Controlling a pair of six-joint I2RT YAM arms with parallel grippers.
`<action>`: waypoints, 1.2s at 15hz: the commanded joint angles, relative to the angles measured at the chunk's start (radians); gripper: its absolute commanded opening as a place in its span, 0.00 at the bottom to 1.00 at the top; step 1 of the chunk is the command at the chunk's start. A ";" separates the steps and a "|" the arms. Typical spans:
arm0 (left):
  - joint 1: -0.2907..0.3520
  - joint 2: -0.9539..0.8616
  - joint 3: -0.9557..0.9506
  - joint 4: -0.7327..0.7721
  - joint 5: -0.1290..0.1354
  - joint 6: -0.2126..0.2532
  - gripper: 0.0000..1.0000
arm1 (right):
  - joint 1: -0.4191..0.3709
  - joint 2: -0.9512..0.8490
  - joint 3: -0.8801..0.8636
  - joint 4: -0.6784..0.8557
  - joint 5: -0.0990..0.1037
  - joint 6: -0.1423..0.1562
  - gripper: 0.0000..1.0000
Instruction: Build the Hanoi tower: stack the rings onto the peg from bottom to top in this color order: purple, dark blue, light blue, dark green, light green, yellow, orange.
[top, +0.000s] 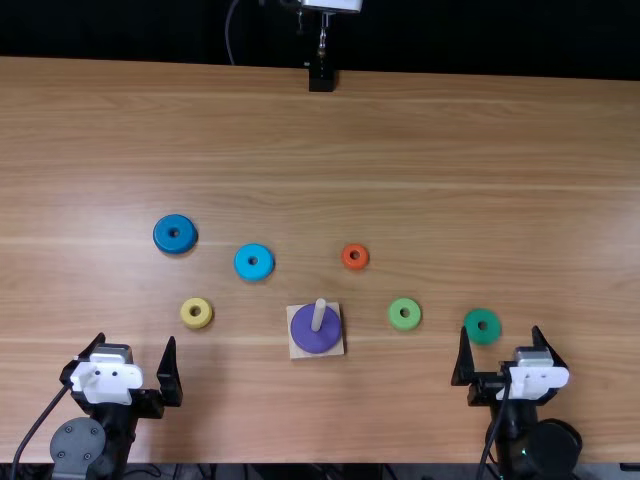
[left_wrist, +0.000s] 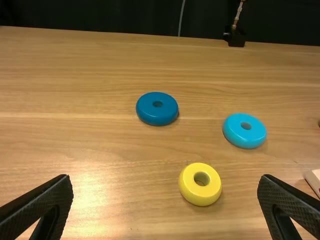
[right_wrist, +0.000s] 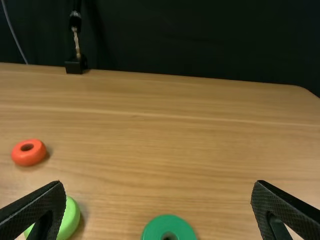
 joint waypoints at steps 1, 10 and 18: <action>-0.002 -0.012 -0.105 -0.081 0.011 0.011 1.00 | -0.011 -0.040 -0.018 -0.074 0.013 0.005 1.00; -0.002 -0.012 -0.105 -0.081 0.011 0.011 1.00 | -0.006 -0.040 -0.015 -0.225 0.015 -0.011 1.00; -0.001 -0.012 -0.105 -0.081 0.011 0.009 1.00 | -0.008 -0.040 -0.015 -0.225 0.015 -0.011 1.00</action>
